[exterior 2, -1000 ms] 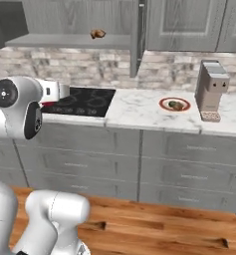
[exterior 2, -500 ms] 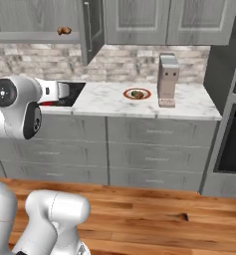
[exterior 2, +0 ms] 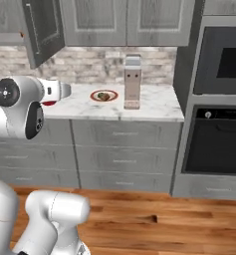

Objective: Pick the avocado and bread from the counter and place them on the plate. Then pick the jam from the cabinet and place it next to the plate. Lastly close the cabinet door.

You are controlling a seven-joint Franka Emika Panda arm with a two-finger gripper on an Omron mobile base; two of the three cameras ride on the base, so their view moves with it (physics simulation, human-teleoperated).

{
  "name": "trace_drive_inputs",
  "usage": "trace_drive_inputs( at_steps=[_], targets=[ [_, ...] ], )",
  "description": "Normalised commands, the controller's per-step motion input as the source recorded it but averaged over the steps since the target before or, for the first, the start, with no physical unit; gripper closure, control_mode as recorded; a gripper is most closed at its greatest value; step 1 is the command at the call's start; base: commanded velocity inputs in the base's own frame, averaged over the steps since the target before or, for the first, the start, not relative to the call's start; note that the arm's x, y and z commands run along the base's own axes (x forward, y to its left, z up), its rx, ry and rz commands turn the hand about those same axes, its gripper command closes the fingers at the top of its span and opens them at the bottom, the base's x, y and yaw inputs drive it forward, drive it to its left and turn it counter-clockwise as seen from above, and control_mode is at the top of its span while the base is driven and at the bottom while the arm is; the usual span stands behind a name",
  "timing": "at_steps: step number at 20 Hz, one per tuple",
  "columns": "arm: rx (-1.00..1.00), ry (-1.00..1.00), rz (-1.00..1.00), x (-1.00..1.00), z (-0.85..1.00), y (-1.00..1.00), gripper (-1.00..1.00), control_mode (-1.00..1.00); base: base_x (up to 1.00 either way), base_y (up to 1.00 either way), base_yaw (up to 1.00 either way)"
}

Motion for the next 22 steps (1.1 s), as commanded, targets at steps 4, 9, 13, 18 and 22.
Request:
trace_drive_inputs(
  at_steps=[4, 9, 13, 18, 22],
  targets=[
    [0.0, 0.0, 0.0, 0.0, 0.0, 0.0, 1.0, 1.0, 0.98, -0.2, 0.0],
    [0.0, 0.0, 0.0, 0.0, 0.0, 0.0, 1.0, 1.0, 1.0, 0.0, 0.0],
    [0.0, 0.0, 0.0, 0.0, 0.0, 0.0, 1.0, 1.0, 0.67, 0.03, 0.0],
    [0.0, 0.0, 0.0, 0.0, 0.0, 0.0, 1.0, 1.0, 0.25, 0.22, 0.0],
    [0.0, 0.0, 0.0, 0.0, 0.0, 0.0, 1.0, 1.0, 0.09, 0.34, 0.0]
  ],
)
